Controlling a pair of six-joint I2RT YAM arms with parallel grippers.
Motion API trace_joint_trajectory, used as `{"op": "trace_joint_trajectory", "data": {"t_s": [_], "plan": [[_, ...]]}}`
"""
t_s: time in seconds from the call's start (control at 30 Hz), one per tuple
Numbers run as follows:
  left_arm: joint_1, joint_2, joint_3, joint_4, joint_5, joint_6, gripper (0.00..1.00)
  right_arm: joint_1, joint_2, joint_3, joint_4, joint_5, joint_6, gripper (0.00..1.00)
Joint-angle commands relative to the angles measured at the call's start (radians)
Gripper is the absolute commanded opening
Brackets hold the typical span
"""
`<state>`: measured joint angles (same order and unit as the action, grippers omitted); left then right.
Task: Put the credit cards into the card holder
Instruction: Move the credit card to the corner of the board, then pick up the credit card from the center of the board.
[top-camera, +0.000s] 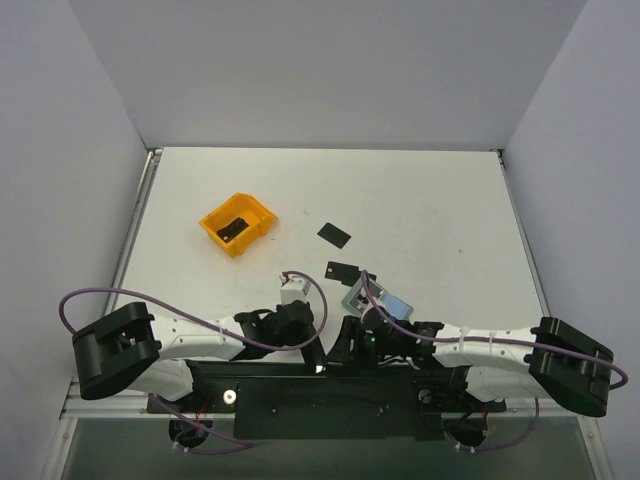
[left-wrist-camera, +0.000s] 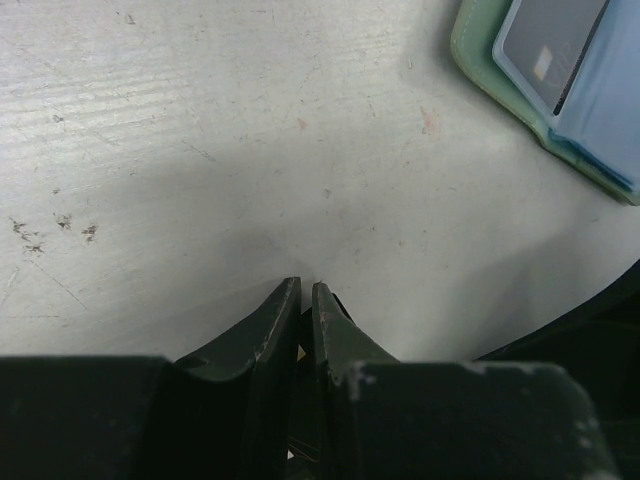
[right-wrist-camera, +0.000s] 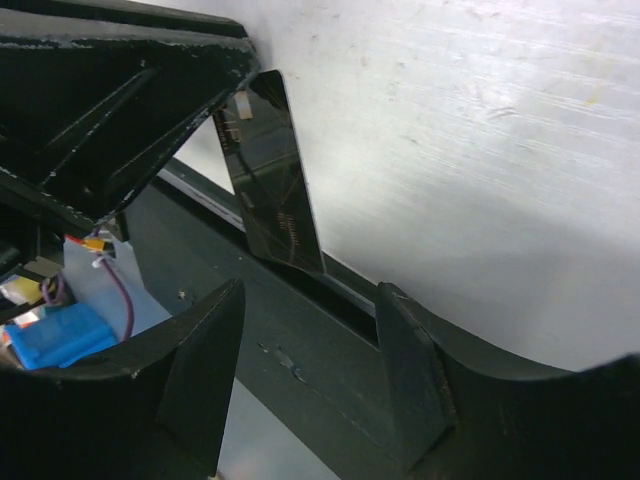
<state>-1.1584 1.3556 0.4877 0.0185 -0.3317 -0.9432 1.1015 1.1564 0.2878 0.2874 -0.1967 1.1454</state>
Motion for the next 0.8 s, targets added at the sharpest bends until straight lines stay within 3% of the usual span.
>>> {"op": "trace_joint_trajectory", "data": {"t_s": [0.0,0.4,0.77], "plan": [[-0.014,0.022,-0.031,-0.097,0.016,-0.012,0.21,0.009,0.069,-0.022,0.119,-0.058,0.062,0.51],[-0.014,-0.036,-0.035,-0.153,-0.021,-0.026,0.21,0.046,0.088,-0.025,0.099,-0.053,0.089,0.51],[-0.046,-0.029,-0.058,-0.143,-0.013,-0.055,0.21,-0.011,0.233,-0.029,0.26,-0.099,0.137,0.5]]}}
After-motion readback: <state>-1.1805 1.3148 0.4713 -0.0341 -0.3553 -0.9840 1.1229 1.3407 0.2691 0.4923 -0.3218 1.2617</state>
